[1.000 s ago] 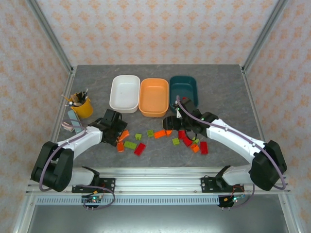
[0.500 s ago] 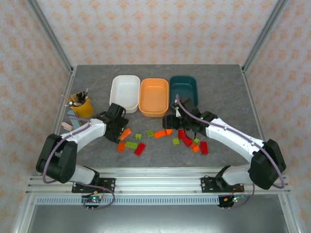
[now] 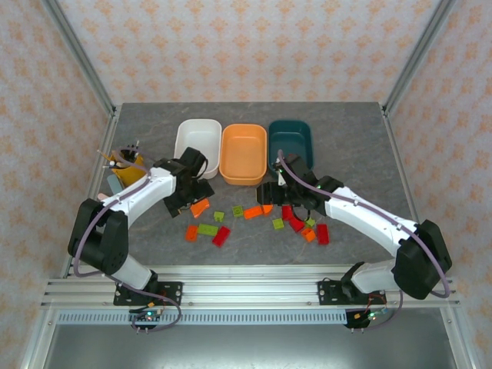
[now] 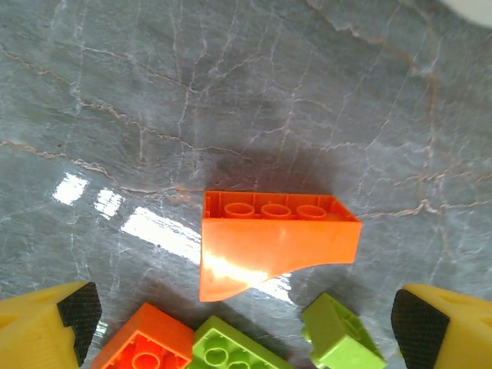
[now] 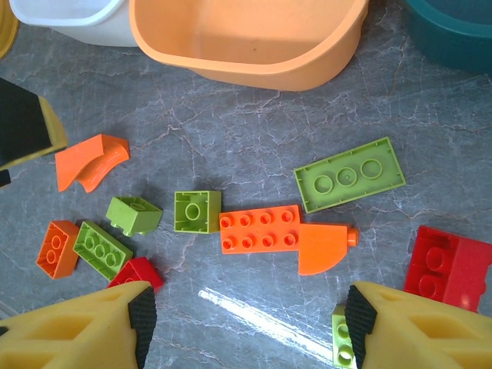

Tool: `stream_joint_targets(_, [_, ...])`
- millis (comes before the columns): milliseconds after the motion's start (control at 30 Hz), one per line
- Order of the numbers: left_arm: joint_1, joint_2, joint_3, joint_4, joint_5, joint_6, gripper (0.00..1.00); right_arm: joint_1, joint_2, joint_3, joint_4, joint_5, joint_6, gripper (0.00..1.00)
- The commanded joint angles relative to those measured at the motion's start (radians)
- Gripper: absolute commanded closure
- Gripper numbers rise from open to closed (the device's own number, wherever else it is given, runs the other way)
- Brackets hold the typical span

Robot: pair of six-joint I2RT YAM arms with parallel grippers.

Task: Sort the legos into containers by color

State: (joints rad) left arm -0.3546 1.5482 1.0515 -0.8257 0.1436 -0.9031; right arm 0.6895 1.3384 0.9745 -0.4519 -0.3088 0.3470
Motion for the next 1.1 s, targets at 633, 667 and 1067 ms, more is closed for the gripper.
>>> stream_joint_targets(633, [-0.014, 0.180, -0.001, 0.156, 0.014, 0.069, 0.31, 0.005, 0.026, 0.058, -0.018, -0.019, 0.003, 0.32])
stream_joint_targets(667, [-0.014, 0.171, -0.001, 0.154, 0.006, 0.069, 0.32, 0.005, 0.025, 0.058, -0.020, -0.019, 0.002, 0.32])
stream_joint_targets(1067, [0.031, 0.009, 0.264, -0.109, -0.053, 0.135, 0.40, 0.005, -0.058, 0.172, -0.035, 0.004, -0.018, 0.31])
